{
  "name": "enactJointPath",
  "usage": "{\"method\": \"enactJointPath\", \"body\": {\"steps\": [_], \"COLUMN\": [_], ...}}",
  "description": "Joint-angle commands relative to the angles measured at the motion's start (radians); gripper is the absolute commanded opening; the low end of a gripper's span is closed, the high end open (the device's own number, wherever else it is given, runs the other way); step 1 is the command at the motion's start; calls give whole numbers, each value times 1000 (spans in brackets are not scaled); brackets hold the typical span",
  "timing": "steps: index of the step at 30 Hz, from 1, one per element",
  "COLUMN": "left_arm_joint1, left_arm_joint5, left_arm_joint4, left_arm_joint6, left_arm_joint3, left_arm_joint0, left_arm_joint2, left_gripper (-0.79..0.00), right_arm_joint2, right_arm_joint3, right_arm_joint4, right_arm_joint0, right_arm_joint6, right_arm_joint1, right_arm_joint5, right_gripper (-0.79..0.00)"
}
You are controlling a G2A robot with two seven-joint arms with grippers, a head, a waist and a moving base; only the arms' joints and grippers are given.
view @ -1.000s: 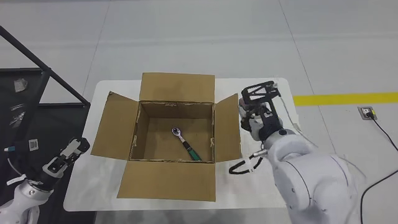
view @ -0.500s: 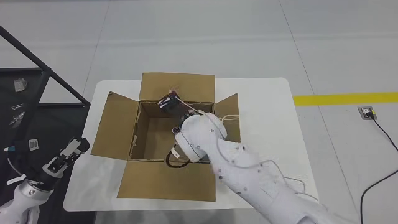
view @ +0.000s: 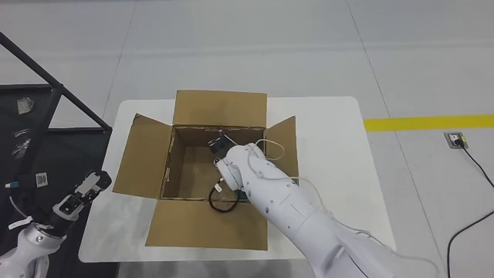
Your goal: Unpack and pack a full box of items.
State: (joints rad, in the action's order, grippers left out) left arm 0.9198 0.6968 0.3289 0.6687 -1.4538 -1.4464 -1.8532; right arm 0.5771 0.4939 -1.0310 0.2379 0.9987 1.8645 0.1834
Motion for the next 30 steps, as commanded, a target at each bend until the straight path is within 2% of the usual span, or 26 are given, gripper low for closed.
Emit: {"method": "enactJointPath", "body": {"steps": [1,2,3,6,7,15,20,25,30], "left_arm_joint1": [0,0,0,0,0,0,1,2,3], "left_arm_joint5": [0,0,0,0,0,0,-12,-29,-9], "left_arm_joint4": [0,0,0,0,0,0,-8,-54,-65], "left_arm_joint6": [0,0,0,0,0,0,-11,-6,17], "left_arm_joint3": [0,0,0,0,0,0,-10,-36,-63], "left_arm_joint0": [0,0,0,0,0,0,-3,-7,-8], "left_arm_joint2": [0,0,0,0,0,0,2,19,36], "left_gripper": [0,0,0,0,0,0,0,0,0], "right_arm_joint2": [1,1,0,-1,0,1,21,52,106], "right_arm_joint3": [-46,-62,-76,-112,-122,-162,-134,-44,168], "right_arm_joint4": [12,16,18,23,26,27,40,30,-28], "right_arm_joint0": [-13,-19,-23,-36,-40,-61,-72,-60,14], "right_arm_joint6": [-19,-25,-29,-42,-45,-79,-128,-182,-202], "right_arm_joint1": [14,21,27,44,49,81,85,64,8], "right_arm_joint5": [-12,-16,-17,-21,-21,-27,-26,-10,23], "right_gripper": [-785,-708,-576,-449,-431,-406,-400,-400,-400]}}
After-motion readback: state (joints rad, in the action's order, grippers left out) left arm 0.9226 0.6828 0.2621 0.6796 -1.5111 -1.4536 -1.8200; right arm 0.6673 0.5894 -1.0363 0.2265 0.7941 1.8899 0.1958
